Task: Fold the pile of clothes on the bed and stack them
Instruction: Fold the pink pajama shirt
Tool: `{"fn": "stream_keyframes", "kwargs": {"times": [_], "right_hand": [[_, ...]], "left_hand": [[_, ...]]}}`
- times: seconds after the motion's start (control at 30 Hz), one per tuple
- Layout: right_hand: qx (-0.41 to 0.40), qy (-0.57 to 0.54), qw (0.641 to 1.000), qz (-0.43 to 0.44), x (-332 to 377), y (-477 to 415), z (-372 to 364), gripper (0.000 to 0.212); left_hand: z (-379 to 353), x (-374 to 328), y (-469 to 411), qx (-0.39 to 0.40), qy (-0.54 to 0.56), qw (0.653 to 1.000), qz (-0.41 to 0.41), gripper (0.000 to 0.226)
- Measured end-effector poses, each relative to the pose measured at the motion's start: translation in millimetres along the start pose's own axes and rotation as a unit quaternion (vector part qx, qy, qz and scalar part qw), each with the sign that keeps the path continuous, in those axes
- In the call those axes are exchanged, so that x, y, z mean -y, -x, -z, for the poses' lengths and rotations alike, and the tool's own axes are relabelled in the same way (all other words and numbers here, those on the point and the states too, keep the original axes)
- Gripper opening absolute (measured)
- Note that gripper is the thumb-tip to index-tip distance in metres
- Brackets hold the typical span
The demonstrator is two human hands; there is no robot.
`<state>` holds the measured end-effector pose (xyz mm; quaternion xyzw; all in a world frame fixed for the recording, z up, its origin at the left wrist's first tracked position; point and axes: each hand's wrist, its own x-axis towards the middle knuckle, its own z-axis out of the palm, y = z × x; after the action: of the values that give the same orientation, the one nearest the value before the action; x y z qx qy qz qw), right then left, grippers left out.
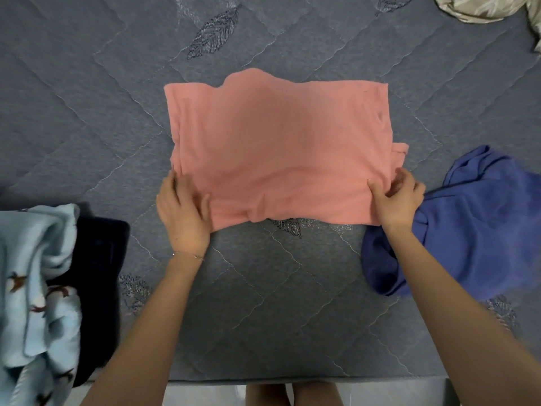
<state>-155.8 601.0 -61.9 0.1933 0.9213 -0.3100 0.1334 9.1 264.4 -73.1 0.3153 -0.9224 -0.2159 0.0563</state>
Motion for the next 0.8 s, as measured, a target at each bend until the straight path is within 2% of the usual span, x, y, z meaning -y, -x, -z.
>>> {"fn": "stream_keyframes", "kwargs": {"times": [0.1,0.17,0.23,0.3,0.43,0.57,0.73,0.8], "right_hand": [[0.013,-0.008,1.0,-0.013,0,-7,-1,0.096],[0.015,0.042,0.999,-0.018,-3,-14,-1,0.104],[0.011,0.083,0.996,-0.032,-1,-19,0,0.094],[0.011,0.076,0.996,-0.043,5,-21,1,0.077],[0.084,-0.074,0.991,-0.067,8,-28,5,0.063],[0.138,-0.115,0.984,0.014,15,-20,3,0.031],[0.178,-0.209,0.961,0.038,43,-7,3,0.052],[0.186,-0.226,0.955,0.048,63,-3,2,0.049]], "left_hand": [[-11,-31,0,0.032,-0.031,0.996,-0.071,0.051],[-22,-55,-1,0.08,-0.02,0.99,-0.117,0.053],[-36,-80,-2,0.11,-0.026,0.975,-0.191,0.054],[-50,-100,-1,0.126,-0.062,0.961,-0.239,0.057],[-77,-113,-2,0.19,-0.087,0.954,-0.214,0.063],[-84,-110,-3,0.226,-0.132,0.945,-0.196,0.065],[-66,-112,-8,0.246,-0.1,0.944,-0.198,0.061],[-52,-116,-11,0.272,-0.026,0.947,-0.17,0.056]]}}
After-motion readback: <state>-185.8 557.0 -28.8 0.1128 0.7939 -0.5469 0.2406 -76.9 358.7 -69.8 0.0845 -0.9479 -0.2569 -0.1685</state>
